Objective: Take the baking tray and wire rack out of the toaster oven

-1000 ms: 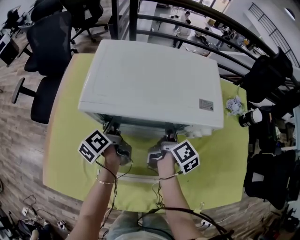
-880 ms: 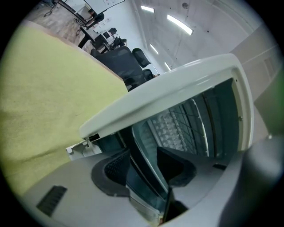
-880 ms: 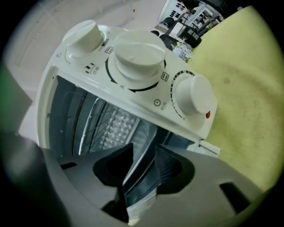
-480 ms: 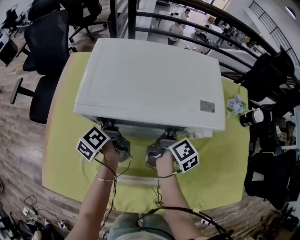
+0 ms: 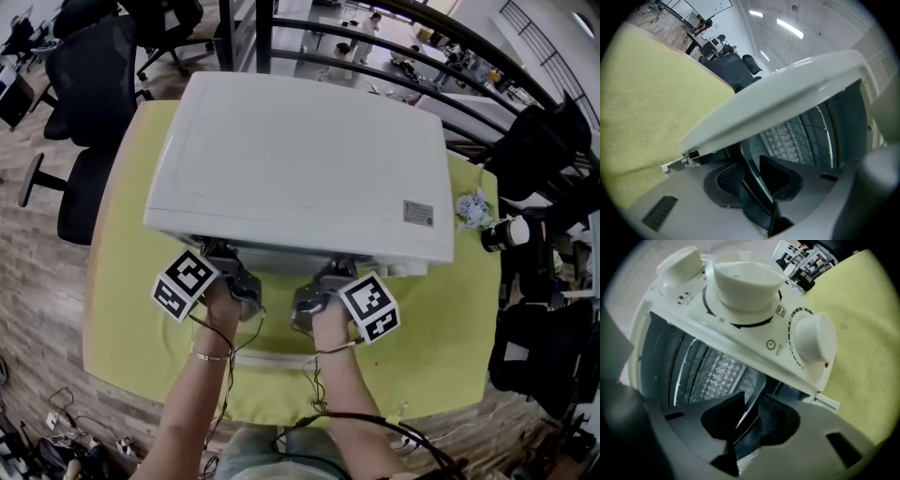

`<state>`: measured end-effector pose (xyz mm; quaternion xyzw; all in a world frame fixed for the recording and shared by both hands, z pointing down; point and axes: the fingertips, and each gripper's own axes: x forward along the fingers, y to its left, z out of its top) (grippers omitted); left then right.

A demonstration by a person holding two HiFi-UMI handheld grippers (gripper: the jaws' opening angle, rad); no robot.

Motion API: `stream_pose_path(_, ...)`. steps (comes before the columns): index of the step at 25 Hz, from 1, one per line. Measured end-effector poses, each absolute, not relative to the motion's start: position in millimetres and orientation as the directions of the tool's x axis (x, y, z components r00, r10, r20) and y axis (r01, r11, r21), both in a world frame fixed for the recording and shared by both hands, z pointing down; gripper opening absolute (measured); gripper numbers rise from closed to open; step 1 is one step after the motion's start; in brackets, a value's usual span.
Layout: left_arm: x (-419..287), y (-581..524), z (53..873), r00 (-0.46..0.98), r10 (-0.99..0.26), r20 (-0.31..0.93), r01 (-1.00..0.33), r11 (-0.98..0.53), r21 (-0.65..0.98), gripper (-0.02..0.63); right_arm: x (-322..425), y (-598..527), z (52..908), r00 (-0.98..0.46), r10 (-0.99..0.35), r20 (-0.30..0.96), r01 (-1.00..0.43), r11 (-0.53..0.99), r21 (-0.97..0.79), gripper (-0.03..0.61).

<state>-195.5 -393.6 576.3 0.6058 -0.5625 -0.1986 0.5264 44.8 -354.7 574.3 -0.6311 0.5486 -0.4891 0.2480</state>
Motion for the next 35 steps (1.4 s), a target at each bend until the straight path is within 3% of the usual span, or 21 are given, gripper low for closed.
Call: stream_pose_path(35, -204, -351, 577, 0.289, -0.879, 0.378, -0.418, 0.24, 0.876, 0.077, 38, -314, 574, -0.068, -0.922, 0.381, -0.44, -0.315, -0.841, 0.081)
